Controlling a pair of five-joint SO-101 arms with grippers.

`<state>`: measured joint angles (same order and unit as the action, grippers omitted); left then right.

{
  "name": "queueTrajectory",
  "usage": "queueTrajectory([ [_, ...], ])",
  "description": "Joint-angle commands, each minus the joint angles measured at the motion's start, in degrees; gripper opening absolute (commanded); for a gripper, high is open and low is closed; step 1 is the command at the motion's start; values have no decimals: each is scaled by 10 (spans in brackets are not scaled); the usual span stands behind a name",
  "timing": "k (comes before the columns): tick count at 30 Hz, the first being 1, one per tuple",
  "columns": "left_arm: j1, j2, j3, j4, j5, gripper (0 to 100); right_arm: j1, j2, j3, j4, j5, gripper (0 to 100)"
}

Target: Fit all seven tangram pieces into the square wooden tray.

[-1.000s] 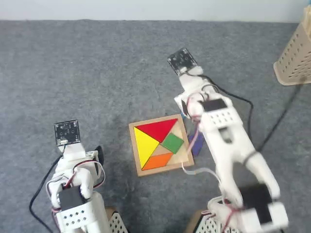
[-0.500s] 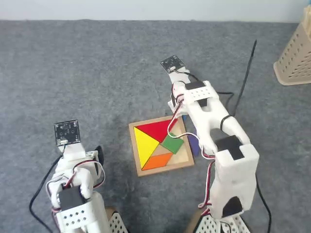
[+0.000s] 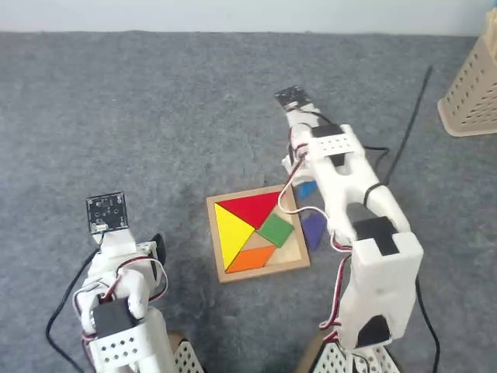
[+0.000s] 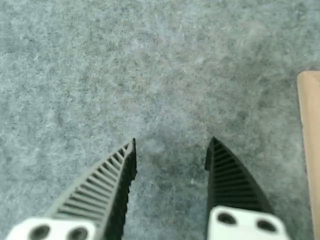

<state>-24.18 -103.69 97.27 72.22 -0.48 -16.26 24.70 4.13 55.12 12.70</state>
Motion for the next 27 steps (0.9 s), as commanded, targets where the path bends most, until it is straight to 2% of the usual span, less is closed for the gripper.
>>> queueTrajectory([
  [1,2,-9,-7,3,-3,216,26,-77,-4,17,-3,61],
  [12,2,-9,-7,3,-3,216,26,-220,125,14,-6,67],
  [18,2,-9,-7,3,-3,216,36,-201,161,-37,-5,77],
  [22,2,-9,-7,3,-3,216,37,-173,158,-44,-1,126],
  [27,2,-9,-7,3,-3,216,40,-141,142,-53,-1,132],
])
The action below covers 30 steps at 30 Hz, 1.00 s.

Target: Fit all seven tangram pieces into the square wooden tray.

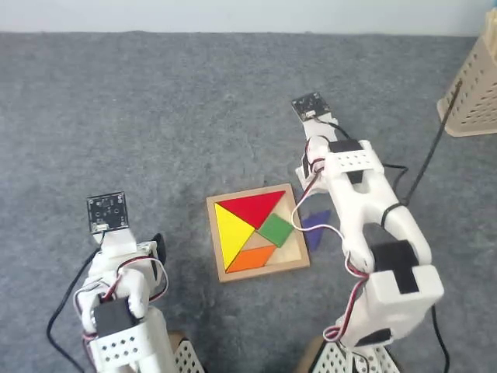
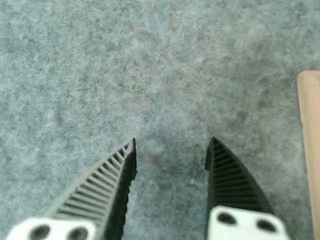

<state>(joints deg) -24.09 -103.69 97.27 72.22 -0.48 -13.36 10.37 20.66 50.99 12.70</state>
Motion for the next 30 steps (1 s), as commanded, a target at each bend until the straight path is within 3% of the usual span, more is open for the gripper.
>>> queueTrajectory([
  [1,1,-9,-7,3,-3,216,8,8,-24,-13,-1,132],
  [14,1,-9,-7,3,-3,216,-26,70,-83,70,-1,134],
  [30,1,-9,-7,3,-3,216,-56,82,-84,73,-7,135],
])
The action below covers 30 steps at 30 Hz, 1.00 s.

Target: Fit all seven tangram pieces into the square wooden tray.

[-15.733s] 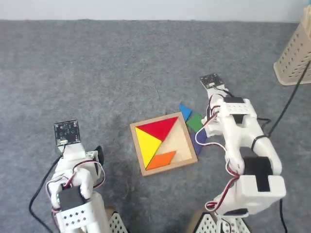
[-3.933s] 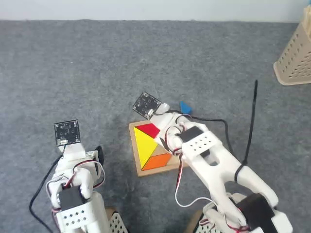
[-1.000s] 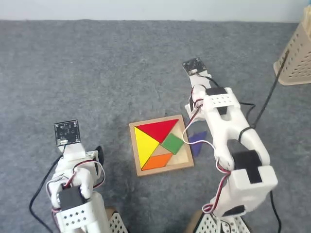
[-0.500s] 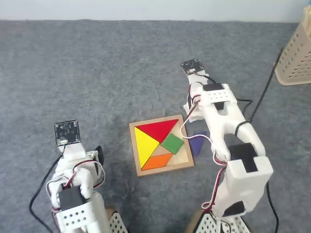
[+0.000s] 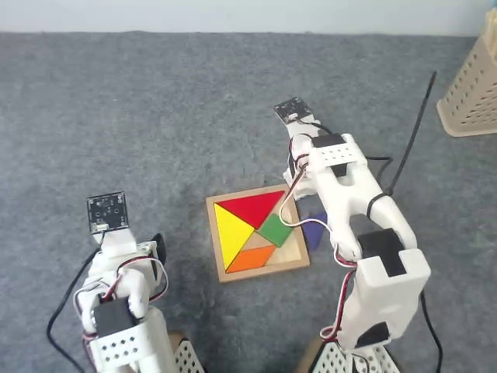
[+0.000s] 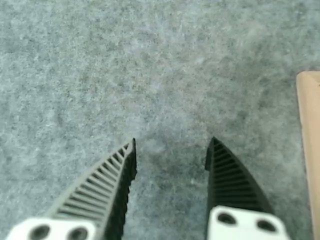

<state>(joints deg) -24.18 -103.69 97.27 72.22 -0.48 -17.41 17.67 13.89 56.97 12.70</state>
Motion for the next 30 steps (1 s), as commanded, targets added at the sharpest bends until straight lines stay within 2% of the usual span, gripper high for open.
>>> queueTrajectory([
  [1,2,-9,-7,3,-3,216,-15,9,-16,13,-17,135],
  [8,2,-9,-7,3,-3,216,-6,-73,11,6,-55,132],
  [14,2,-8,-7,3,-3,216,-23,-112,91,-95,-50,134],
  [30,2,-8,-7,3,-3,216,-21,-116,93,-114,-52,135],
])
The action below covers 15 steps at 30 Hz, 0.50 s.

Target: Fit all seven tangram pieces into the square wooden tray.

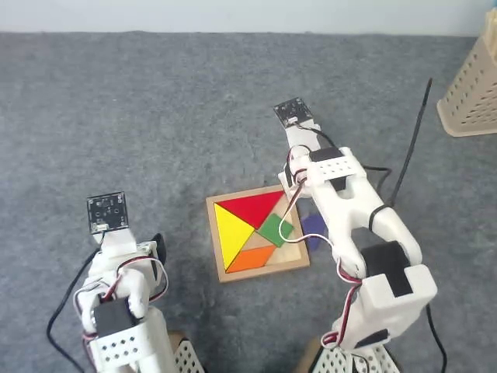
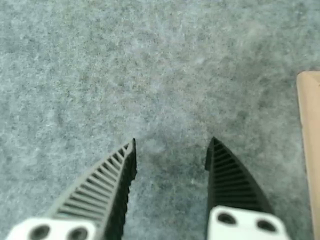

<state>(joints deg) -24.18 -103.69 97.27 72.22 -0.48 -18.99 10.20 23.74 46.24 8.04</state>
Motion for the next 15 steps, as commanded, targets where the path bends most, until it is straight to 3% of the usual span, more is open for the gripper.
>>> queueTrajectory([
  [1,2,-8,-7,3,-3,216,-4,-45,-5,-5,-4,135],
  [7,2,-8,-7,3,-3,216,-3,-88,-4,-1,-4,136],
  [15,2,-8,-7,3,-3,216,-24,-76,-3,0,-2,254],
])
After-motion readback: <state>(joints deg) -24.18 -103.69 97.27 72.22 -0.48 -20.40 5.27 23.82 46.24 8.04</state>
